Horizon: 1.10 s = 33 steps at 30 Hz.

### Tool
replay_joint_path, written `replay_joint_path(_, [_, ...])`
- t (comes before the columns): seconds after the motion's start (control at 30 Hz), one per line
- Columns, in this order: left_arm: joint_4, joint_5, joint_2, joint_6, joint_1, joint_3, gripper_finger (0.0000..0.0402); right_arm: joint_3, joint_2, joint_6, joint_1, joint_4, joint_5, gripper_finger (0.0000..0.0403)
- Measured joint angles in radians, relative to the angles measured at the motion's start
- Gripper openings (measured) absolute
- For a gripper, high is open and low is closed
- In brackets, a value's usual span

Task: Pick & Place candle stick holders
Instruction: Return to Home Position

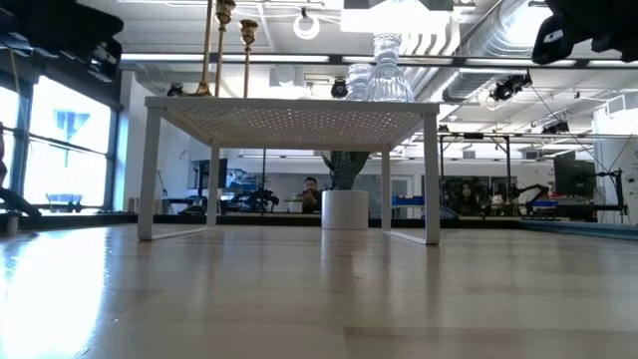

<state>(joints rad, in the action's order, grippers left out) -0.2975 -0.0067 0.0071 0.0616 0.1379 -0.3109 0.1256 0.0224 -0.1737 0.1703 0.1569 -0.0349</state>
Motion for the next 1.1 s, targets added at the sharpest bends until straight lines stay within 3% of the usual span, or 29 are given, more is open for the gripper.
replay_joint_path(0.77, [-0.019, 0.043, 0.0, 0.045, 0.0, 0.045, 0.0, -0.058, -0.017, 0.088, -0.001, -0.079, 0.035, 0.0])
replay_joint_path(1.1, [-0.019, 0.05, 0.0, 0.045, 0.0, 0.045, 0.0, -0.115, -0.015, 0.093, -0.001, -0.001, 0.038, 0.0])
